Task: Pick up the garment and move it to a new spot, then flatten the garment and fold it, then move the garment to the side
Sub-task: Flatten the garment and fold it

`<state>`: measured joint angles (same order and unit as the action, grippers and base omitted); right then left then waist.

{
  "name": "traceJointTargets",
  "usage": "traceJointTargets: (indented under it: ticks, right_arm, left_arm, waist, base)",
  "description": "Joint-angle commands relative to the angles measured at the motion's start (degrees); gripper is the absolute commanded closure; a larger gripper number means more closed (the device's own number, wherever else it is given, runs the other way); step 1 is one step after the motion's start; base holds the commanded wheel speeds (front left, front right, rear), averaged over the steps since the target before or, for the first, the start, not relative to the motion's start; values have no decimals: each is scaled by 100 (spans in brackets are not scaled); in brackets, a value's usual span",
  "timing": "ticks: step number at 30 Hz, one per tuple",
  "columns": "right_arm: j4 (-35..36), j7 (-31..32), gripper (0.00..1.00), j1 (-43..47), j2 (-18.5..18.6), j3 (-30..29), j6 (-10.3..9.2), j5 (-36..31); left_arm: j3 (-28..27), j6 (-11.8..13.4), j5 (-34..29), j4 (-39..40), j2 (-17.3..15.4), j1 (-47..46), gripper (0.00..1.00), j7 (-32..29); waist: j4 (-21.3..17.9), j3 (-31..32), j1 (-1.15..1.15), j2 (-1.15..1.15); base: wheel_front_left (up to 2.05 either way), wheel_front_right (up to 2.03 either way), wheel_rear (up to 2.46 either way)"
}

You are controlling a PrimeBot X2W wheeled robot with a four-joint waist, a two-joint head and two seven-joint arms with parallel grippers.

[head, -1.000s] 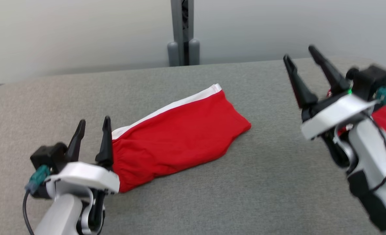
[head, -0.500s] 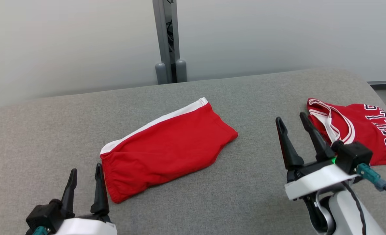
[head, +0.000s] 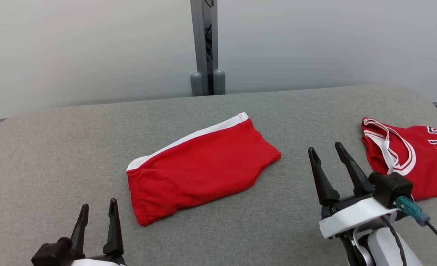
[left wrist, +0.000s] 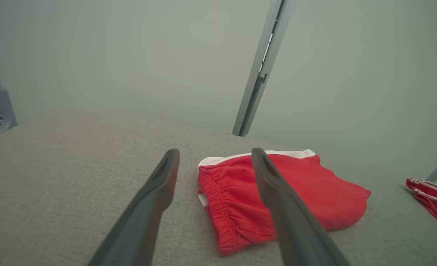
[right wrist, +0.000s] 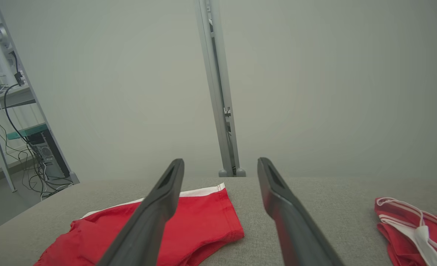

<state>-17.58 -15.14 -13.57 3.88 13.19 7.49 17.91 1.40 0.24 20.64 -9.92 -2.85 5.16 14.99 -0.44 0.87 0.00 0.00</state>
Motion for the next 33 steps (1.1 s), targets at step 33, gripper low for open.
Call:
traceJointTargets:
  ticks: [33]
  right_arm:
    - [-5070, 2403, 0, -2764, -106, -723, 1, 4440]
  left_arm:
    - [584, 136, -50, -456, -18, -623, 0, 18]
  waist:
    - [1558, -1019, 0, 0]
  base:
    - [0, 0, 0]
